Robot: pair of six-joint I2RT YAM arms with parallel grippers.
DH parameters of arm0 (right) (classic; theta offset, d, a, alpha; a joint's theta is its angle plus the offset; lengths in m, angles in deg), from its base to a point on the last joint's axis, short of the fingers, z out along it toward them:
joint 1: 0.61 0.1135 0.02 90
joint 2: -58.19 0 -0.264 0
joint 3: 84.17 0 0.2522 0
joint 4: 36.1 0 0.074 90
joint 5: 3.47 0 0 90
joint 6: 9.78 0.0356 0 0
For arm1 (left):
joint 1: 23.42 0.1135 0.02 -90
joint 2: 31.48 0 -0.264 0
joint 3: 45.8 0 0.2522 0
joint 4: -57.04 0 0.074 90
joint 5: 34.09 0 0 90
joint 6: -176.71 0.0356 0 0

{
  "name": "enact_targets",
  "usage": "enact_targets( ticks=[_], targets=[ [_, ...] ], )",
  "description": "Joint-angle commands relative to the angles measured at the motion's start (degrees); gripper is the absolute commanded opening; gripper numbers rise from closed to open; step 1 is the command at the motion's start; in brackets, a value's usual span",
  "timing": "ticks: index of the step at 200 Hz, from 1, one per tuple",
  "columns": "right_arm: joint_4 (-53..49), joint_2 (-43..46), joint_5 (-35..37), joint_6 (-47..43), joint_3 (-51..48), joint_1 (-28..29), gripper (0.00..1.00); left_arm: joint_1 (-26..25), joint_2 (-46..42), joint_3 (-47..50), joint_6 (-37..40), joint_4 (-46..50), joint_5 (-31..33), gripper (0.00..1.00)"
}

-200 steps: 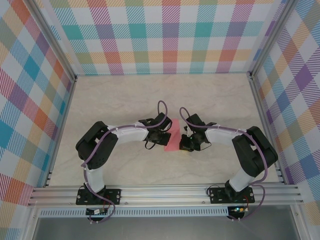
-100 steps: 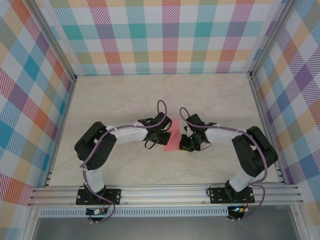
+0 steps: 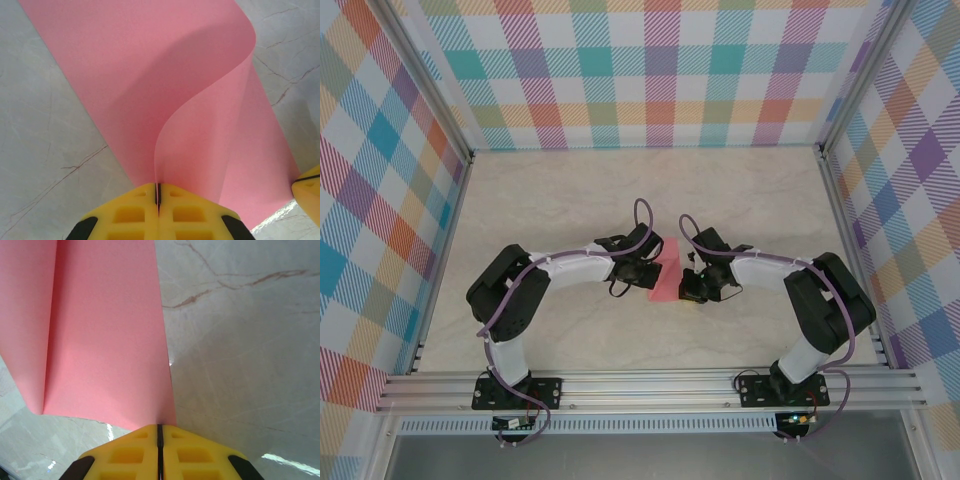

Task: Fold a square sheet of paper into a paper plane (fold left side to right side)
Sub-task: Fold the triangle a second time at the center of the table.

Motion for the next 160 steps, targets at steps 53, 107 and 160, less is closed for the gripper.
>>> enact_targets(
  ticks=[53, 107, 160],
  targets=[
    [-4.1, -2.6, 2.6, -0.8, -0.5, 0.4, 0.09, 0.8, 2.5, -1.0, 0.7, 0.0, -0.5, 0.00],
    [-2.3, -0.6, 1.1, -0.4, -1.3, 0.1, 0.09, 0.8, 3.3, -0.9, 0.6, -0.2, -0.8, 0.00],
    [8.0, 6.1, -8.4, 2.5, -2.9, -4.8, 0.07, 0.8, 3.3, -0.6, 0.7, -0.3, -1.0, 0.00]
  ],
)
